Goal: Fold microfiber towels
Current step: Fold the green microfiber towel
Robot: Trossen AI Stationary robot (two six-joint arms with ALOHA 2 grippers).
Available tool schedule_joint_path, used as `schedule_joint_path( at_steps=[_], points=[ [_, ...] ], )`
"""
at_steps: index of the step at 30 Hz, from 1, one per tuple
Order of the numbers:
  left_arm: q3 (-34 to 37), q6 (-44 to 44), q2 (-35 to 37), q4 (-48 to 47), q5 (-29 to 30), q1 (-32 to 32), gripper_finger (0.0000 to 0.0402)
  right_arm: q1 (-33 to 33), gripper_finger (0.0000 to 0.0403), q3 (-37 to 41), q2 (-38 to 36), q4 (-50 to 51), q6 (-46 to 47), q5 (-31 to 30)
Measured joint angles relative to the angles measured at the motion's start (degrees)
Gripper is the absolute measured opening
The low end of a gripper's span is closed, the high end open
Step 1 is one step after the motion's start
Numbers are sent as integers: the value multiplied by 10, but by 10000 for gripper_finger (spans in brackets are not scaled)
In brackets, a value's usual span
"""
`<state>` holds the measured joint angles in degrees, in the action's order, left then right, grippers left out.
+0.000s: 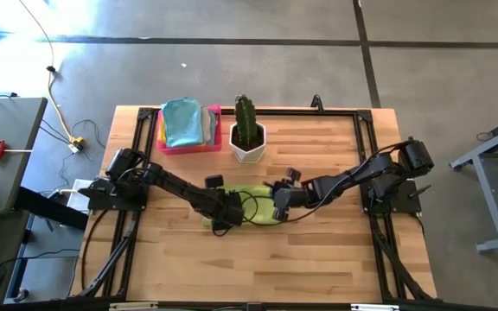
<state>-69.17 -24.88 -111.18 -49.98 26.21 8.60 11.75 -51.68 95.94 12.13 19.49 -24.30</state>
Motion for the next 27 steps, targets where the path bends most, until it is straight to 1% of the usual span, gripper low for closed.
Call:
schedule_joint_path(
  at_steps=[3,6,9,11,13,16,19,23,27],
  points=[
    [0,0,0,-9,9,0,89,11,144,0,14,-42,-1,14],
    [0,-5,0,-49,49,0,116,19,136,0,29,-53,0,16],
    [0,-29,0,-102,104,0,141,20,133,0,38,-50,10,17],
    [0,-39,0,-124,111,0,152,20,133,0,41,-55,20,18],
    [0,-39,1,-136,97,0,157,20,133,0,40,-37,28,18],
    [-2,-21,1,-128,56,7,157,20,133,0,37,-14,55,19],
    [-6,22,7,-122,29,23,150,21,133,0,24,13,77,30],
    [-7,97,12,-107,-6,39,136,20,133,0,-11,73,99,31],
    [8,149,22,-58,-39,41,117,20,132,0,-52,136,112,32]
  ],
)
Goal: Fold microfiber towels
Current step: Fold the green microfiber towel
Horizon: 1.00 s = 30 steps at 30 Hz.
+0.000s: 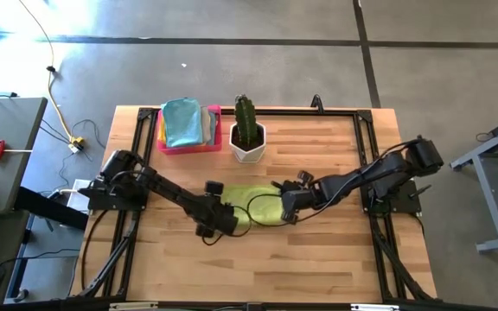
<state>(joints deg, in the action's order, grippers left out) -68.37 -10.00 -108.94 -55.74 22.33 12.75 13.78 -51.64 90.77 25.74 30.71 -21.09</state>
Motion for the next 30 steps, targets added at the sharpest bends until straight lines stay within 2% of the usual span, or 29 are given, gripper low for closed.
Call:
schedule_joint_path(
  at_steps=[3,8,11,17,20,24,30],
  points=[
    [25,18,18,66,-19,-10,99,0,132,0,-17,45,17,-1],
    [105,19,51,168,-63,-31,72,0,132,1,-20,91,53,3],
    [146,-14,63,216,-71,-34,60,1,132,15,-30,56,57,17],
    [192,-86,79,322,-71,-7,46,-9,132,115,-48,-155,130,80],
    [194,-118,76,363,-82,13,42,-18,134,148,-50,-214,184,100],
    [196,-133,73,401,-102,33,39,-22,153,159,-50,-220,215,115],
    [196,-163,68,414,-100,39,39,-37,212,137,-50,-165,235,116]
  ],
)
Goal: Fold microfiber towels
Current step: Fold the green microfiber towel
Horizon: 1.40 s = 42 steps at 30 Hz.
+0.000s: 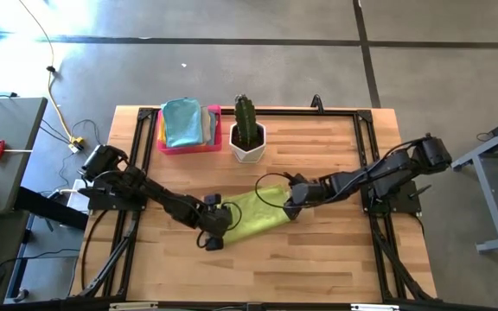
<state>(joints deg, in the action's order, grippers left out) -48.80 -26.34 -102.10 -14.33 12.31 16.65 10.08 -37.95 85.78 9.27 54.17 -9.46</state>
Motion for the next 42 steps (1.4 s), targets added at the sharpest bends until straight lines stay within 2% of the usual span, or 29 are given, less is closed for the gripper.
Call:
schedule_joint_path(
  at_steps=[4,9,15,22,31,36,42],
  points=[
    [1,-5,-2,20,-1,0,40,-20,232,0,10,23,42,36],
    [1,-5,-2,26,8,0,39,-26,227,2,38,-9,43,66],
    [1,-5,-2,31,14,1,39,-13,197,2,74,-101,41,75],
    [1,-5,-3,43,17,0,39,-7,141,1,90,-125,53,70],
    [0,-7,-2,43,14,0,40,-9,10,0,89,-84,10,64],
    [-9,-20,9,41,0,0,39,-10,9,-1,72,-39,-10,61],
    [-27,-16,56,44,-35,3,39,-19,3,0,6,114,-22,57]
  ],
)
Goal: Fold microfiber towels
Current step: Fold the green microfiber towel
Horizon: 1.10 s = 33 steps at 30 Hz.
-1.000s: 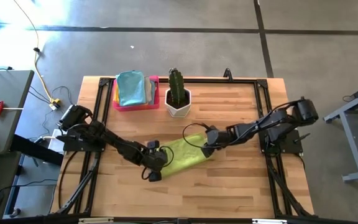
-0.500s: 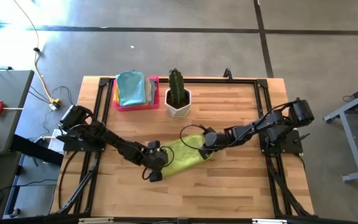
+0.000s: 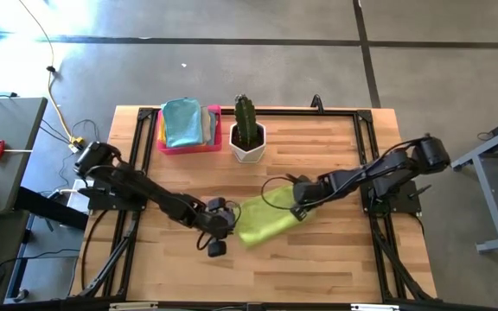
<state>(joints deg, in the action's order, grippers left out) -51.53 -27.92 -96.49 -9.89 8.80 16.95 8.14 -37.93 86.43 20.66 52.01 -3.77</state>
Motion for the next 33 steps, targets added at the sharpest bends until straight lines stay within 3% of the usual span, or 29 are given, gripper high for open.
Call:
schedule_joint_path(
  at_steps=[7,12,20,33],
  points=[
    [-2,-4,51,-6,5,11,39,1,1,-86,-27,278,5,-54],
    [-1,-4,73,-8,6,13,39,2,1,-174,-17,417,14,-95],
    [-1,0,73,-26,7,19,39,31,0,-284,43,448,51,-77],
    [-1,40,73,-36,9,36,39,81,0,-492,270,487,91,-61]
  ],
)
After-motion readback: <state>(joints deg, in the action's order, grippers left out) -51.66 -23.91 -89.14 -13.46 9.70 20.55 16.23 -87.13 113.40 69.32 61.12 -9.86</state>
